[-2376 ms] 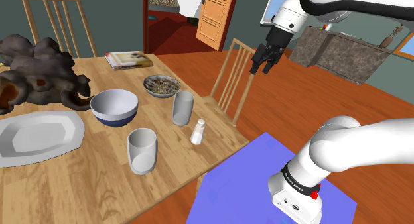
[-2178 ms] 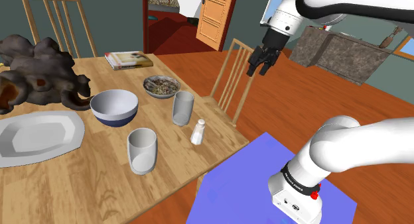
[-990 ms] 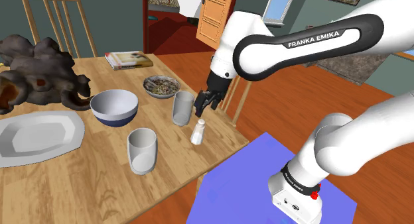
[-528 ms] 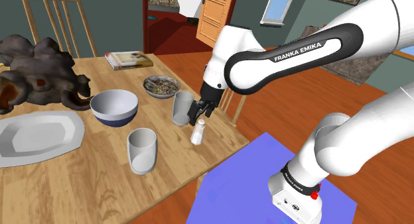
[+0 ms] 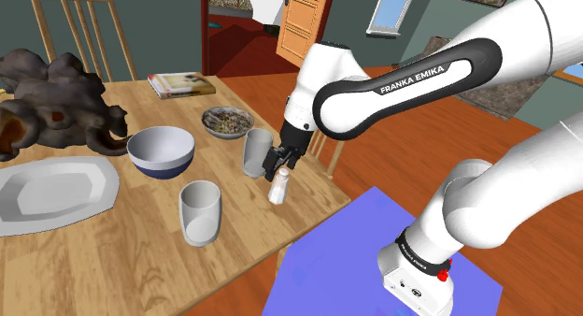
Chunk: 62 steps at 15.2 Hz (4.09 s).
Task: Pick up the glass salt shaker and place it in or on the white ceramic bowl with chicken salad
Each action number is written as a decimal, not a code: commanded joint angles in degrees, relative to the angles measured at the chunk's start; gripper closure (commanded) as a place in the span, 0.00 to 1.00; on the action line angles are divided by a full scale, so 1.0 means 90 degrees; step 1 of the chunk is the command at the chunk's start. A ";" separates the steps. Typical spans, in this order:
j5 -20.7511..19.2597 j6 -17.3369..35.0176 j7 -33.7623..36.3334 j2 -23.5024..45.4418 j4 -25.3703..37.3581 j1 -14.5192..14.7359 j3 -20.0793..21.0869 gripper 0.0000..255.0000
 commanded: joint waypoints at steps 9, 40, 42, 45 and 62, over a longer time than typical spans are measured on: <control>-0.0002 -0.0003 0.0000 0.0003 0.0006 -0.0002 -0.0001 1.00; -0.0252 -0.2723 0.0244 -0.1070 0.1667 -0.0076 -0.0329 1.00; -0.0382 -0.2700 0.0151 -0.0614 0.2079 -0.0198 -0.0389 1.00; -0.0570 -0.2716 0.0038 0.0068 0.2747 -0.0355 -0.0468 1.00; -0.1517 -0.4120 -0.0273 0.4342 0.8288 -0.0679 -0.0798 1.00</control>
